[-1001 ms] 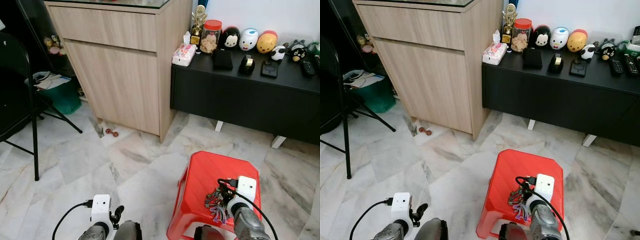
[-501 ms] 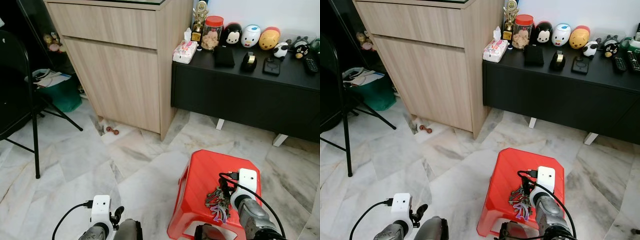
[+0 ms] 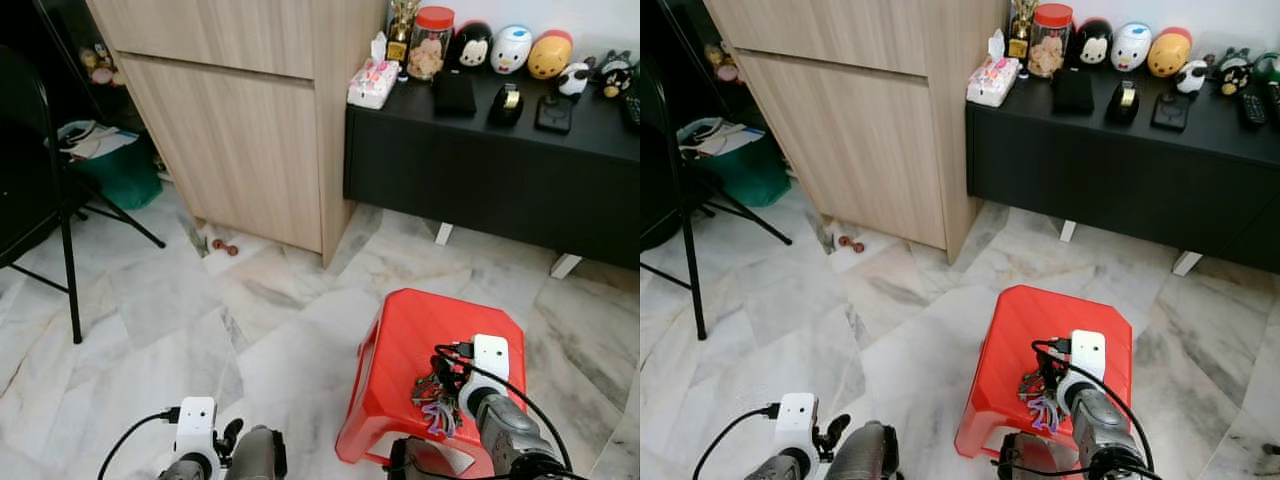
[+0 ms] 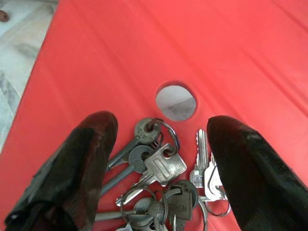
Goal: Hang keys on a hook
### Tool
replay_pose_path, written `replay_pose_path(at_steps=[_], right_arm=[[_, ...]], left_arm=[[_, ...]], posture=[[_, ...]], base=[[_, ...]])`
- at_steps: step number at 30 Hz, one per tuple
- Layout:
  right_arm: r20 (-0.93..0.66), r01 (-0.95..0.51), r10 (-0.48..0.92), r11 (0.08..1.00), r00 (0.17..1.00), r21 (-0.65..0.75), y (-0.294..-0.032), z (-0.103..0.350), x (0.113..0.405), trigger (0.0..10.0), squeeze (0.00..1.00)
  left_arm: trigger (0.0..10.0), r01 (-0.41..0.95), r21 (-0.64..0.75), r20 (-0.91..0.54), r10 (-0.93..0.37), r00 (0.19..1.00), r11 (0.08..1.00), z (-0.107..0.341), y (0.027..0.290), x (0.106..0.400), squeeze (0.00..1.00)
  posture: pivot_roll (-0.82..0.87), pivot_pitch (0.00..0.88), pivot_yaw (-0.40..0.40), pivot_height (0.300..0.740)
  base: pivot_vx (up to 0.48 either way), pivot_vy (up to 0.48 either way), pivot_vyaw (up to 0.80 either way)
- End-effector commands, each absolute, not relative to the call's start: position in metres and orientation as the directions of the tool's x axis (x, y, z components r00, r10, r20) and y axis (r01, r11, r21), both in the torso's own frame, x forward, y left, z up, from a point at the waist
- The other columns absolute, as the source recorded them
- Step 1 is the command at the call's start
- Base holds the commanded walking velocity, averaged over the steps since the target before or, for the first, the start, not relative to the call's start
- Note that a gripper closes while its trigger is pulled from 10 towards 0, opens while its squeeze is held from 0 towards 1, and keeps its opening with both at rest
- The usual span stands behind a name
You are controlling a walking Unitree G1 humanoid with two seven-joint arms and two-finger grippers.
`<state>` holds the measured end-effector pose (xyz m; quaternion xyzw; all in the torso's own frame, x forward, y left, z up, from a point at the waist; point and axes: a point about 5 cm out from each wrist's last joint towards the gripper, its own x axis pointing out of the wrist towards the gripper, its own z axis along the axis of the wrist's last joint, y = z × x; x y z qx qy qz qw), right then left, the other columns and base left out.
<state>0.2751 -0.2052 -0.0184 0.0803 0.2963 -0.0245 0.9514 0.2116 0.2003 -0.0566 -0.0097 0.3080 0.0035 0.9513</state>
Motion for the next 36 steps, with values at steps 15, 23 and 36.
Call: replay_pose_path(at_steps=[15,23,36], right_arm=[[-0.557,0.114,-0.015,0.983,0.830,0.143,-0.208,-0.022,0.269,10.0,0.00],[-0.512,0.104,0.001,0.979,0.859,0.177,-0.202,-0.016,0.276,8.7,0.00],[-0.495,0.102,0.006,0.976,0.869,0.191,-0.203,-0.016,0.275,0.0,0.00]], left_arm=[[10.0,-0.005,-0.002,-0.608,0.003,0.794,1.000,-0.067,0.207,0.184,0.00],[10.0,-0.002,0.002,-0.609,0.003,0.793,1.000,-0.068,0.209,0.181,0.00],[10.0,0.003,-0.002,-0.615,-0.003,0.788,1.000,-0.068,0.210,0.181,0.00]], posture=[[0.16,0.262,0.029,0.639],[0.16,0.267,0.035,0.639],[0.17,0.265,0.041,0.639]], base=[[0.000,0.000,0.00],[0.000,0.000,0.00],[0.000,0.000,0.00]])
